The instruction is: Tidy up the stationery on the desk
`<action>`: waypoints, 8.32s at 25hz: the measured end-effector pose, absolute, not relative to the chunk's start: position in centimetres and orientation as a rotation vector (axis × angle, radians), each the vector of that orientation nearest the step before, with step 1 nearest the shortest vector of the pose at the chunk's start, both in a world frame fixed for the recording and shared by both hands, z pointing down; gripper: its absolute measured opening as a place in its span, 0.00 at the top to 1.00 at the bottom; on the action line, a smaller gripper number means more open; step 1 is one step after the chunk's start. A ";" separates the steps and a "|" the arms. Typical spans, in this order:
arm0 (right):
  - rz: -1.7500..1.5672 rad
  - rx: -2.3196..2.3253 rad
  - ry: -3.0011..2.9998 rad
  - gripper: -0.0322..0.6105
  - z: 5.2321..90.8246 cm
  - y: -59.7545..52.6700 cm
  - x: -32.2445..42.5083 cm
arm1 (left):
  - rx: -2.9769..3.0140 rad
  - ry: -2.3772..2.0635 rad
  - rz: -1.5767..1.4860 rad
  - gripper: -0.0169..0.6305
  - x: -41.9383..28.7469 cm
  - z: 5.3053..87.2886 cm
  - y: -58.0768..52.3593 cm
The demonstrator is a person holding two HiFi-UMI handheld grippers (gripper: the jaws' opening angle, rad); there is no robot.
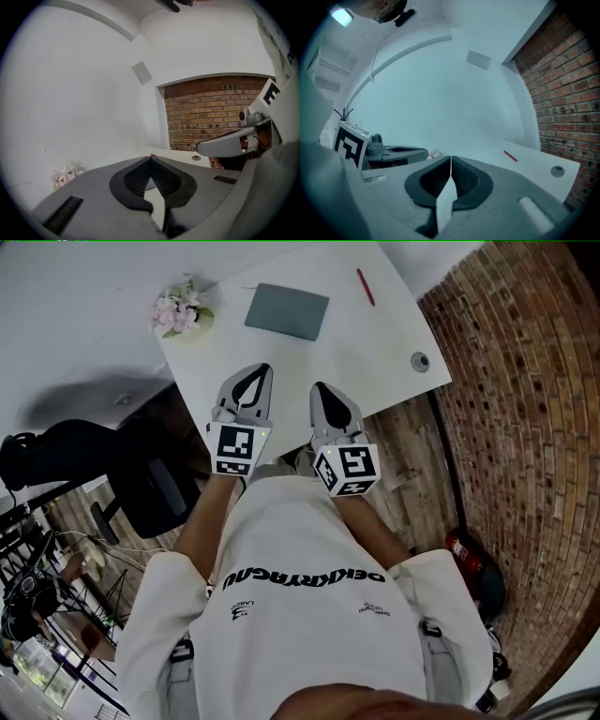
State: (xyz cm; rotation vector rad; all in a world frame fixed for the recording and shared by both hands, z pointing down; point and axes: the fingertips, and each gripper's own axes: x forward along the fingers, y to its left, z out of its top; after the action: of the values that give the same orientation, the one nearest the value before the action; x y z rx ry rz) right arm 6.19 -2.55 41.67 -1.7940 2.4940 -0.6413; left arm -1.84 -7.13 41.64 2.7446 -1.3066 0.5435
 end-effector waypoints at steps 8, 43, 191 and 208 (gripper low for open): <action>-0.834 -1.784 2.450 0.96 45.3 -5.6 5.0 | 2.784 -1.186 0.714 0.98 -0.8 44.0 -13.3; -1.516 -1.953 1.687 0.80 60.8 -18.1 2.4 | 2.974 0.166 1.855 0.75 4.2 63.1 -32.9; -1.482 -1.618 3.113 0.81 68.4 -18.1 10.0 | 1.565 -1.111 0.640 0.85 -1.0 68.6 -11.6; -1.157 -1.782 2.960 0.80 60.7 -20.4 13.6 | 1.930 -1.196 0.490 0.98 -2.6 58.9 -12.1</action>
State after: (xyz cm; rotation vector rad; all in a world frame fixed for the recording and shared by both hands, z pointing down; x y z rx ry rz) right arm 13.56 -20.37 60.68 -1.7821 2.9597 -1.1568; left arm -2.56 -12.13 58.94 1.9295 -1.1956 0.4904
